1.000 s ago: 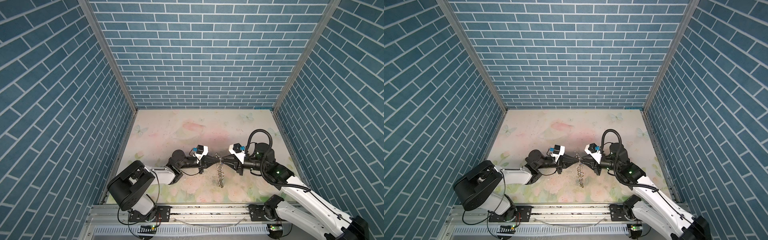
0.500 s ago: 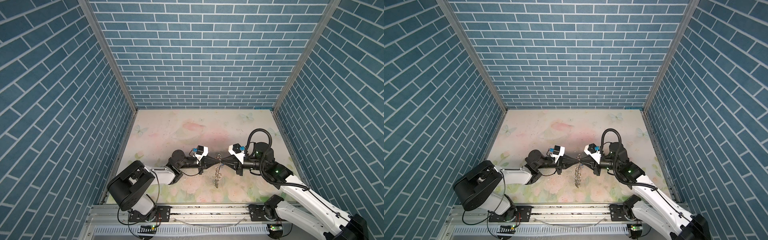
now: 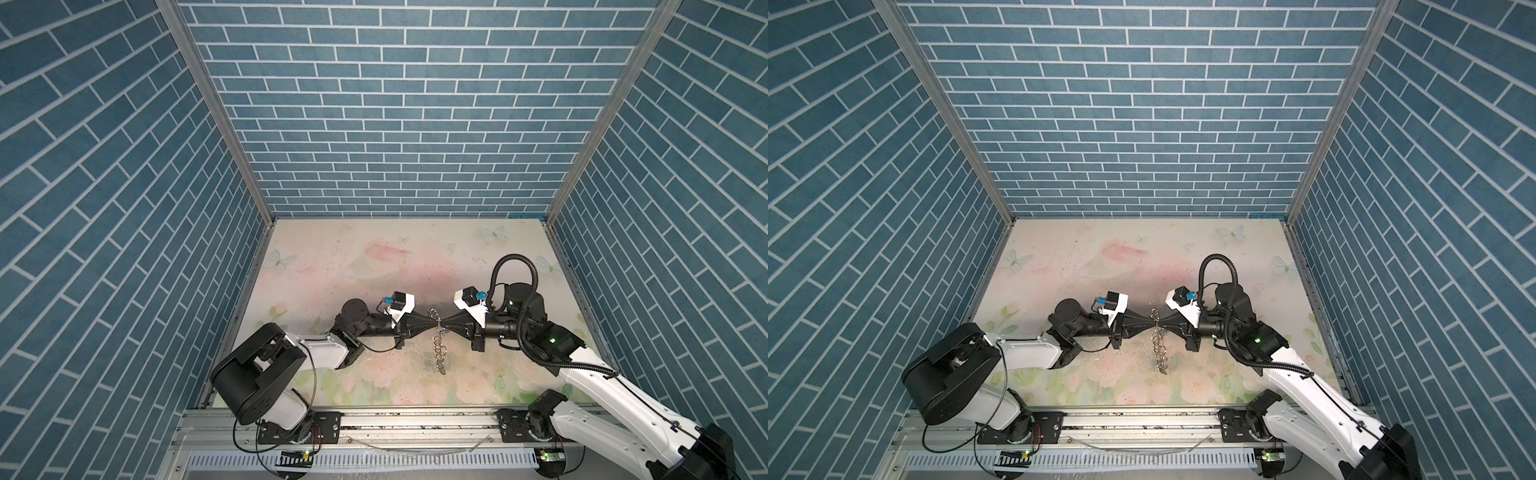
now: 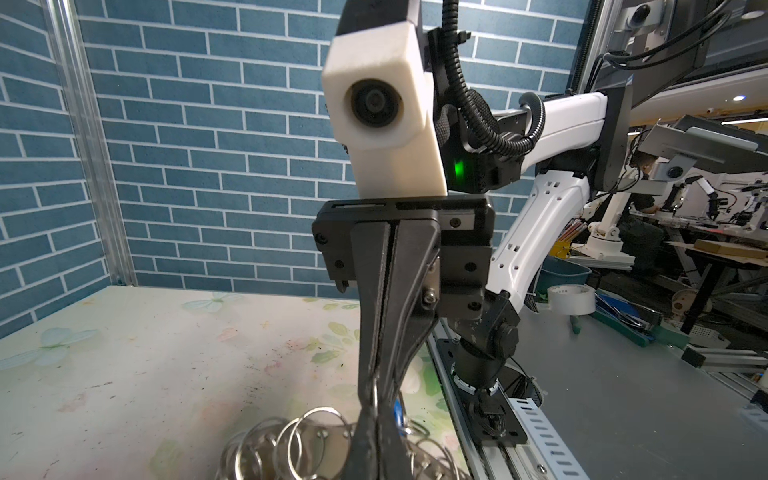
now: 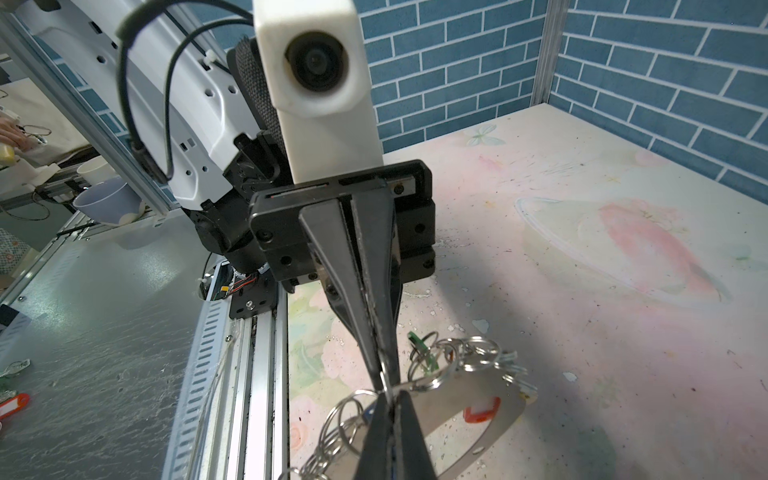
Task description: Put the keys on the keyring
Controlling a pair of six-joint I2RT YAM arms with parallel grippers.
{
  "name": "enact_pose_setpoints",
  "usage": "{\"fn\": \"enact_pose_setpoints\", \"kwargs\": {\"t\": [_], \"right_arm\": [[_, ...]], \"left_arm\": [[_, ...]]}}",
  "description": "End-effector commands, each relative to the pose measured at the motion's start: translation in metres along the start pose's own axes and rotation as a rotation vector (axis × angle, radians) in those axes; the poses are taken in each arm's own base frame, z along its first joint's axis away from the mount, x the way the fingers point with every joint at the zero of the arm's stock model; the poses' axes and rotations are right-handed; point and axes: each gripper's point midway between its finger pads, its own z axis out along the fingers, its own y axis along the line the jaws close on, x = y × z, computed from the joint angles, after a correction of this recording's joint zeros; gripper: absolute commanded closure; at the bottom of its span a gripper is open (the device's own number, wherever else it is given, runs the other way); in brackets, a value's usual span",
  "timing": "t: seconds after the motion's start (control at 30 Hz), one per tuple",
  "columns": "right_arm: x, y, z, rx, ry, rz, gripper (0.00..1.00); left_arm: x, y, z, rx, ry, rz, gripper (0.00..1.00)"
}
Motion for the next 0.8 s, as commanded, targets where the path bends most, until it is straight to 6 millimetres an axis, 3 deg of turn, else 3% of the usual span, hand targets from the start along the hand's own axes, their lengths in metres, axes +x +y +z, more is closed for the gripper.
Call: {"fn": "enact_pose_setpoints", "kwargs": {"t": [0.0,0.17,0.4,0.77], "right_arm": [[-0.011,-0.007,-0.003,0.032,0.039,-0.019,1.00],[-0.010,-0.009,0.007,0.032,0.157,-0.029,1.00],[-0.006,-0.005,0.024,0.008,0.311,-0.061,1.00],[-0.005,0.003,0.032,-0.047,0.362,-0.079,1.00]], "left_arm": [[0.020,0.011,-0.015,-0.063,0.132,0.018,0.86],[0.032,0.009,-0.027,-0.103,0.313,0.065,0.81],[0.023,0.003,-0.022,-0.054,0.279,0.059,0.79],[0.022,0.005,-0.024,-0.085,0.277,0.059,0.78]]}}
